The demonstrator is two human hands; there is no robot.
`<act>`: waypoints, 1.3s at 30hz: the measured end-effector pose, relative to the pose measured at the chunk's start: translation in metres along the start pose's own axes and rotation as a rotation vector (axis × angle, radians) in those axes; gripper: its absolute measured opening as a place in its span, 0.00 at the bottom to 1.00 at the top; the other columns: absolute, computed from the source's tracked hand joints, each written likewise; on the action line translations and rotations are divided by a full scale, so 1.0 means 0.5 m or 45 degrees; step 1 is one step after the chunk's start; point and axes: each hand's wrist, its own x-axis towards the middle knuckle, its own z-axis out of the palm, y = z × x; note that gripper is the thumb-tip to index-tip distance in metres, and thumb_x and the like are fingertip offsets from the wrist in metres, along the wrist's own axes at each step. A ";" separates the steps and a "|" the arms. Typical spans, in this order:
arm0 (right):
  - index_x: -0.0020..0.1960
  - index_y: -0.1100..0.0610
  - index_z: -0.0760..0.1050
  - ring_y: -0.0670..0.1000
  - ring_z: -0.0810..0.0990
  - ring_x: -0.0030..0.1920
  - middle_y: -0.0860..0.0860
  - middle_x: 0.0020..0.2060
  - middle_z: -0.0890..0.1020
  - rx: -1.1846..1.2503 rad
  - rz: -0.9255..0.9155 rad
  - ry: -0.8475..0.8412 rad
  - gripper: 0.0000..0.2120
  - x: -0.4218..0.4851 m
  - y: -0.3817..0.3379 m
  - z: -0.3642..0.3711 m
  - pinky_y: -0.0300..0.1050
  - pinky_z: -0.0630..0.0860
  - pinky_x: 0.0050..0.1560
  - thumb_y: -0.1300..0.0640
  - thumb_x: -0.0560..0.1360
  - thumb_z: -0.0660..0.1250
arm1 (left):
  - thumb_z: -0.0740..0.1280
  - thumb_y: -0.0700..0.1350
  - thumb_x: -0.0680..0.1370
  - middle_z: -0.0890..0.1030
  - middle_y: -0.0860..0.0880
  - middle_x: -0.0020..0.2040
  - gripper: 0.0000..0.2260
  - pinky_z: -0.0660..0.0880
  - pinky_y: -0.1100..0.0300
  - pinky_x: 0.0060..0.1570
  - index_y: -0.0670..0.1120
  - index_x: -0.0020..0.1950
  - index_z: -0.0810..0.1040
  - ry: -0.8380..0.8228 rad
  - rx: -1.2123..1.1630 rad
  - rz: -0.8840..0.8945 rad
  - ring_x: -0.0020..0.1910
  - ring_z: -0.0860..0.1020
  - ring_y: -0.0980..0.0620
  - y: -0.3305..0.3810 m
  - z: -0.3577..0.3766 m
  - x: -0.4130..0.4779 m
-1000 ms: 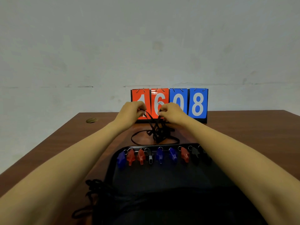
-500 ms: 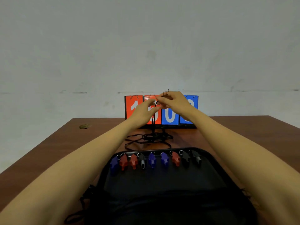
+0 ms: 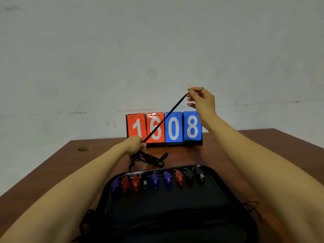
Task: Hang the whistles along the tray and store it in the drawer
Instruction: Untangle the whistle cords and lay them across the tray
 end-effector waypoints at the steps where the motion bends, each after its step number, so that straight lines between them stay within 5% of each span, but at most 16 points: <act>1: 0.53 0.57 0.78 0.46 0.78 0.40 0.49 0.40 0.81 -0.032 -0.013 0.020 0.07 0.000 -0.001 -0.001 0.38 0.78 0.40 0.61 0.79 0.62 | 0.58 0.43 0.82 0.73 0.50 0.37 0.13 0.65 0.65 0.32 0.37 0.53 0.78 0.044 -0.009 -0.030 0.33 0.70 0.54 0.000 -0.001 -0.002; 4: 0.51 0.58 0.77 0.47 0.76 0.34 0.49 0.35 0.79 -0.157 -0.017 0.044 0.06 -0.003 0.002 -0.005 0.39 0.76 0.38 0.60 0.79 0.62 | 0.59 0.44 0.81 0.77 0.45 0.42 0.13 0.68 0.63 0.38 0.37 0.54 0.79 0.309 -0.127 0.022 0.40 0.73 0.49 0.016 -0.014 -0.004; 8: 0.51 0.59 0.77 0.46 0.77 0.34 0.51 0.37 0.81 -0.374 0.065 0.001 0.08 -0.011 0.018 -0.011 0.38 0.77 0.39 0.61 0.79 0.60 | 0.63 0.41 0.79 0.81 0.45 0.42 0.07 0.75 0.55 0.47 0.42 0.53 0.77 0.791 -0.762 0.106 0.42 0.80 0.47 0.067 -0.069 -0.006; 12: 0.51 0.59 0.78 0.47 0.79 0.39 0.53 0.45 0.82 -0.535 0.172 -0.132 0.10 -0.024 0.045 -0.015 0.36 0.76 0.41 0.65 0.78 0.58 | 0.68 0.42 0.76 0.81 0.51 0.41 0.01 0.74 0.56 0.51 0.46 0.45 0.77 0.903 -1.282 0.164 0.45 0.79 0.50 0.107 -0.108 -0.017; 16: 0.55 0.64 0.78 0.48 0.81 0.40 0.58 0.51 0.82 -0.619 0.242 -0.284 0.11 -0.042 0.057 -0.016 0.32 0.77 0.40 0.67 0.79 0.58 | 0.64 0.38 0.78 0.79 0.48 0.38 0.03 0.77 0.64 0.40 0.42 0.49 0.76 0.767 -1.052 0.193 0.35 0.78 0.54 0.103 -0.096 -0.029; 20: 0.54 0.63 0.79 0.50 0.82 0.47 0.56 0.51 0.83 -0.770 0.279 -0.423 0.09 -0.062 0.057 -0.011 0.27 0.71 0.28 0.62 0.78 0.63 | 0.61 0.39 0.80 0.79 0.47 0.39 0.10 0.77 0.69 0.30 0.38 0.56 0.78 0.714 -0.691 0.160 0.26 0.76 0.55 0.081 -0.088 -0.040; 22: 0.54 0.62 0.79 0.49 0.82 0.49 0.55 0.52 0.82 -0.738 0.274 -0.509 0.11 -0.074 0.056 0.007 0.37 0.79 0.46 0.56 0.78 0.64 | 0.60 0.41 0.81 0.80 0.44 0.45 0.12 0.75 0.67 0.31 0.38 0.59 0.78 0.706 -0.442 0.201 0.31 0.76 0.51 0.096 -0.090 -0.051; 24: 0.59 0.58 0.76 0.48 0.79 0.52 0.52 0.55 0.81 -0.617 0.254 -0.639 0.15 -0.088 0.047 0.033 0.45 0.77 0.58 0.51 0.77 0.66 | 0.59 0.41 0.81 0.81 0.42 0.54 0.13 0.74 0.64 0.40 0.39 0.61 0.78 0.676 -0.257 0.267 0.41 0.78 0.46 0.123 -0.094 -0.059; 27: 0.66 0.54 0.70 0.48 0.76 0.56 0.49 0.55 0.78 -0.517 0.266 -0.742 0.25 -0.099 0.026 0.071 0.44 0.72 0.57 0.46 0.73 0.70 | 0.58 0.41 0.81 0.79 0.43 0.59 0.14 0.68 0.63 0.50 0.41 0.63 0.77 0.633 -0.136 0.381 0.53 0.77 0.47 0.161 -0.103 -0.069; 30: 0.63 0.57 0.72 0.51 0.79 0.55 0.54 0.54 0.80 -0.417 0.309 -0.763 0.19 -0.100 0.020 0.093 0.47 0.75 0.58 0.52 0.75 0.69 | 0.58 0.41 0.81 0.80 0.43 0.57 0.13 0.68 0.64 0.54 0.42 0.63 0.77 0.719 -0.167 0.462 0.57 0.77 0.48 0.175 -0.115 -0.080; 33: 0.53 0.59 0.77 0.50 0.81 0.43 0.56 0.44 0.82 -0.340 0.279 -0.719 0.08 -0.100 0.010 0.084 0.43 0.79 0.48 0.56 0.78 0.64 | 0.58 0.41 0.81 0.82 0.43 0.55 0.14 0.66 0.68 0.52 0.41 0.63 0.77 0.883 -0.208 0.397 0.57 0.77 0.49 0.158 -0.133 -0.091; 36: 0.51 0.56 0.78 0.44 0.70 0.33 0.48 0.34 0.75 -0.457 0.210 -0.619 0.09 -0.096 -0.011 0.049 0.35 0.69 0.31 0.53 0.80 0.61 | 0.59 0.41 0.81 0.82 0.41 0.53 0.13 0.69 0.68 0.48 0.39 0.62 0.77 0.919 -0.302 0.247 0.52 0.78 0.48 0.108 -0.149 -0.104; 39: 0.52 0.48 0.76 0.44 0.73 0.39 0.48 0.44 0.79 -0.580 0.147 -0.664 0.07 -0.093 -0.032 0.011 0.35 0.69 0.35 0.48 0.78 0.63 | 0.62 0.42 0.80 0.83 0.42 0.48 0.10 0.68 0.68 0.38 0.39 0.56 0.79 0.839 -0.298 0.183 0.46 0.76 0.53 0.070 -0.144 -0.125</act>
